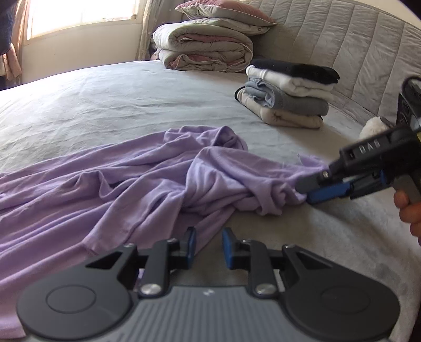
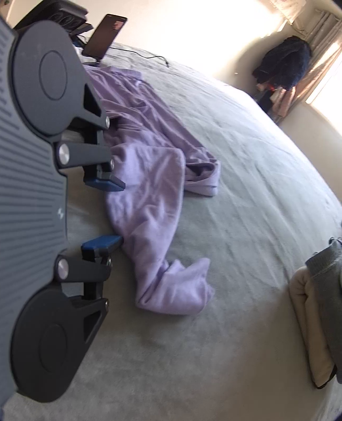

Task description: Fold clothes

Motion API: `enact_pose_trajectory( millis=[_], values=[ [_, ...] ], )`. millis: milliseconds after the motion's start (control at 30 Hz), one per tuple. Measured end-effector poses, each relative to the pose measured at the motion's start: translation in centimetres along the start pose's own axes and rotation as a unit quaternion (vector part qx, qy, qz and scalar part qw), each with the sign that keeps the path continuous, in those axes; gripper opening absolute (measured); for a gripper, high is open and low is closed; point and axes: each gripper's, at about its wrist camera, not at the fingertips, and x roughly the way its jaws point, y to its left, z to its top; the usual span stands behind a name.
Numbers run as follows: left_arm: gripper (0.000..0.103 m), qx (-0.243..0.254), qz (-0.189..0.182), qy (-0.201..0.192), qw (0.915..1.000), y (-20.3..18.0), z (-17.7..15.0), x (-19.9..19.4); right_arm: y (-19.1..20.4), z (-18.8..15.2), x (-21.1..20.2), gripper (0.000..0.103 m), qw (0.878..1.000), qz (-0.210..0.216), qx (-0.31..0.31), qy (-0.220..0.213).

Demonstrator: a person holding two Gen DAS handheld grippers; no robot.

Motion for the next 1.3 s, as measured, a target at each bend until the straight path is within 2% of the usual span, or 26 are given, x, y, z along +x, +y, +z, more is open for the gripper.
enact_pose_trajectory(
  millis=[33, 67, 100, 133, 167, 200, 333, 600, 733, 833, 1000, 1067, 1133, 1233, 1267, 1300],
  values=[
    [0.022, 0.006, 0.000, -0.002, 1.0000, -0.1, 0.0, 0.1, 0.2, 0.1, 0.1, 0.029, 1.000, -0.009, -0.007, -0.008],
    [0.022, 0.013, 0.000, -0.004, 0.9999, -0.2, -0.1, 0.2, 0.3, 0.2, 0.2, 0.017, 1.000, -0.021, -0.016, -0.017],
    [0.021, 0.016, 0.006, -0.002, 0.9998, -0.3, 0.0, 0.2, 0.3, 0.3, 0.1, 0.008, 0.999, -0.032, -0.022, -0.025],
    [0.017, 0.020, 0.012, 0.000, 0.9997, -0.3, 0.1, 0.3, 0.2, 0.4, -0.1, 0.006, 0.998, -0.041, -0.024, -0.035],
    [0.004, 0.024, 0.018, 0.002, 0.9995, -0.3, 0.1, 0.3, 0.1, 0.5, -0.4, 0.004, 0.997, -0.050, -0.025, -0.044],
    [0.001, 0.028, 0.024, 0.003, 0.9993, -0.4, 0.2, 0.3, 0.0, 0.6, -0.6, 0.004, 0.996, -0.058, -0.026, -0.054],
    [0.000, 0.019, 0.008, 0.011, 0.9997, -0.1, 0.5, -0.5, -0.3, 1.1, -2.1, 0.003, 0.990, -0.102, -0.042, -0.089],
    [0.000, 0.032, -0.059, -0.013, 0.9977, 0.1, 0.0, -3.7, -0.9, 2.2, -5.3, 0.002, 0.966, -0.191, -0.075, -0.158],
    [0.000, 0.033, -0.085, -0.020, 0.9956, 0.4, -0.6, -5.3, -1.1, 2.2, -6.1, 0.002, 0.962, -0.201, -0.084, -0.168],
    [0.000, 0.043, -0.106, -0.016, 0.9932, 0.3, -1.4, -6.4, -1.1, 2.2, -5.9, 0.002, 0.965, -0.191, -0.087, -0.156],
    [0.000, 0.059, -0.125, 0.005, 0.9905, 0.0, -2.9, -7.2, -0.5, 1.7, -5.3, 0.005, 0.967, -0.193, -0.096, -0.137],
    [0.000, 0.065, -0.128, 0.015, 0.9896, -0.1, -3.6, -7.3, -0.5, 1.6, -5.1, 0.011, 0.966, -0.197, -0.097, -0.133],
    [0.000, 0.059, -0.123, 0.023, 0.9904, 0.2, -4.0, -7.2, -0.7, 1.7, -4.9, 0.011, 0.966, -0.203, -0.095, -0.128],
    [0.001, 0.037, -0.110, 0.014, 0.9931, 0.9, -4.0, -7.4, -1.2, 1.9, -4.7, 0.015, 0.966, -0.210, -0.087, -0.120],
    [0.003, 0.028, -0.110, 0.010, 0.9935, 1.1, -4.0, -7.5, -1.3, 1.9, -4.8, 0.024, 0.966, -0.213, -0.084, -0.119],
    [0.008, 0.019, -0.105, -0.004, 0.9943, 1.3, -4.0, -7.8, -1.5, 2.0, -4.9, 0.038, 0.965, -0.217, -0.082, -0.121]
  ],
)
